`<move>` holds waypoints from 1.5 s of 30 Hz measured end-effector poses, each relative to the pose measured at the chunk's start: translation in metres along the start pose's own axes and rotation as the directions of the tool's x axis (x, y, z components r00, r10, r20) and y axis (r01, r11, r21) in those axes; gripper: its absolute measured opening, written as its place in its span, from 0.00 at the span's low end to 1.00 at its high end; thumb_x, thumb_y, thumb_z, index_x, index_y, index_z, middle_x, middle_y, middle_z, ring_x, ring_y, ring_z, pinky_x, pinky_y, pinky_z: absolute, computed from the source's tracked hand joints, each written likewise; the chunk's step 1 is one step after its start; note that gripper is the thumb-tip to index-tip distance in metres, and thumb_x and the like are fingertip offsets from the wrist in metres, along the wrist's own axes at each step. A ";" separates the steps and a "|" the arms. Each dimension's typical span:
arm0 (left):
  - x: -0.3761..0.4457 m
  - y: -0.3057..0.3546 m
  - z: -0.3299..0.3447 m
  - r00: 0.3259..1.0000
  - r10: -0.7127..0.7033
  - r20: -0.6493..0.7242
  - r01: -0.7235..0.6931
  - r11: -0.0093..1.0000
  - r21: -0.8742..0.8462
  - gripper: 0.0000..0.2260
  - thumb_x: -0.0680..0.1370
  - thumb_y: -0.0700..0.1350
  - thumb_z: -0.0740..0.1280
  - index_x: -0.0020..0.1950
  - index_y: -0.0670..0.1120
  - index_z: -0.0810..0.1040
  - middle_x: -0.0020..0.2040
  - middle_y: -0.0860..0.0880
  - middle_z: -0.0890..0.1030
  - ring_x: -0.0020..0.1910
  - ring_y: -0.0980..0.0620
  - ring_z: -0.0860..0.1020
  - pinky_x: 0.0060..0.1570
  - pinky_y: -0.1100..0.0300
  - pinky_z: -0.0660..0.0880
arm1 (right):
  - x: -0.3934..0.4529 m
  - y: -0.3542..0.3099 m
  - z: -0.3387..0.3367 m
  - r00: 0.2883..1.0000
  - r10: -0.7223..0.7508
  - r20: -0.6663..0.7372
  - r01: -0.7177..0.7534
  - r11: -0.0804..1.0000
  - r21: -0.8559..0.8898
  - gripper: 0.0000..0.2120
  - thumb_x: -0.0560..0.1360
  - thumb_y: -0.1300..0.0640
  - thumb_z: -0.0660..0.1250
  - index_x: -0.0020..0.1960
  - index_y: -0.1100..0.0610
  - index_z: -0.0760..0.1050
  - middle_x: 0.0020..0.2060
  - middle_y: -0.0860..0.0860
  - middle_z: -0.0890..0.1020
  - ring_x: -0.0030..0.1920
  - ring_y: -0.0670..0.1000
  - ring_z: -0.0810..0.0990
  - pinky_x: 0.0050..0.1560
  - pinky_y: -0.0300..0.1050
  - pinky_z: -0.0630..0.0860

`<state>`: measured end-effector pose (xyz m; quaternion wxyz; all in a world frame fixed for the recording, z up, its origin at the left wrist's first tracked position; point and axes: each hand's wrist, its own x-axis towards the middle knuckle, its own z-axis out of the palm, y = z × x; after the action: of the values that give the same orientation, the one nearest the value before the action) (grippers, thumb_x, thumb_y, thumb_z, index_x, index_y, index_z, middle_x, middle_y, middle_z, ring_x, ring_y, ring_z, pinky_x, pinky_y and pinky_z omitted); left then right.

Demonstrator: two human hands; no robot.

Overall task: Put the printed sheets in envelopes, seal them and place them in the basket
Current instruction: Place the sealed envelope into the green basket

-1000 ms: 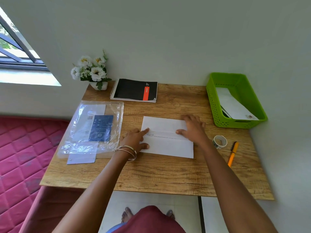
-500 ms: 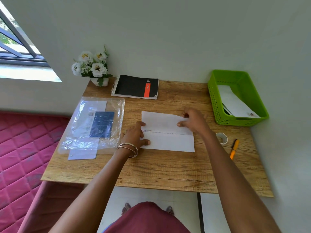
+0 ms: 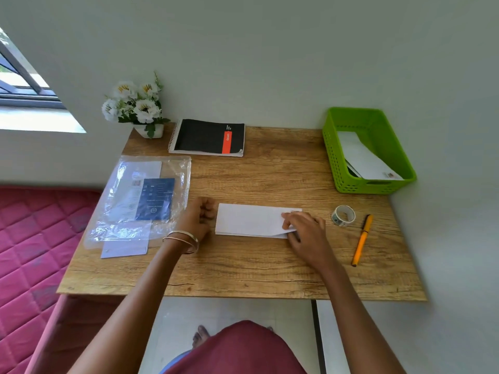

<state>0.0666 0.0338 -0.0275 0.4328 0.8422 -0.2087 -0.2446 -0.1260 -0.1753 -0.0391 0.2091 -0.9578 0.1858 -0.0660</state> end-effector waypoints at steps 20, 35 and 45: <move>-0.007 0.005 0.053 0.949 0.147 0.280 -0.302 0.680 0.668 0.25 0.81 0.54 0.52 0.77 0.53 0.48 0.78 0.53 0.45 0.76 0.53 0.41 0.72 0.52 0.39 | 0.029 -0.071 0.050 0.981 -0.081 0.179 0.098 0.991 -0.092 0.27 0.82 0.55 0.51 0.77 0.62 0.46 0.77 0.57 0.47 0.77 0.54 0.41 0.75 0.46 0.35; -0.017 -0.004 0.055 0.954 0.173 0.244 -0.297 0.639 0.710 0.26 0.81 0.55 0.43 0.76 0.53 0.35 0.76 0.57 0.35 0.75 0.54 0.37 0.72 0.52 0.37 | -0.005 0.007 0.022 0.987 0.121 0.105 -0.085 0.952 -0.294 0.33 0.76 0.46 0.32 0.76 0.62 0.42 0.77 0.56 0.45 0.75 0.51 0.37 0.75 0.49 0.38; -0.017 0.006 0.050 0.953 0.223 0.205 -0.299 0.801 0.518 0.23 0.81 0.47 0.55 0.76 0.48 0.56 0.77 0.54 0.51 0.75 0.52 0.48 0.72 0.52 0.42 | 0.000 -0.013 0.018 0.964 0.241 0.115 -0.186 0.914 -0.361 0.29 0.79 0.52 0.45 0.77 0.63 0.46 0.77 0.58 0.47 0.77 0.55 0.40 0.74 0.55 0.35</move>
<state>0.0227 0.0093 -0.0439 0.1907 0.8747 -0.4120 -0.1693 -0.1179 -0.1579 -0.0501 0.0572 -0.9556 0.2813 0.0668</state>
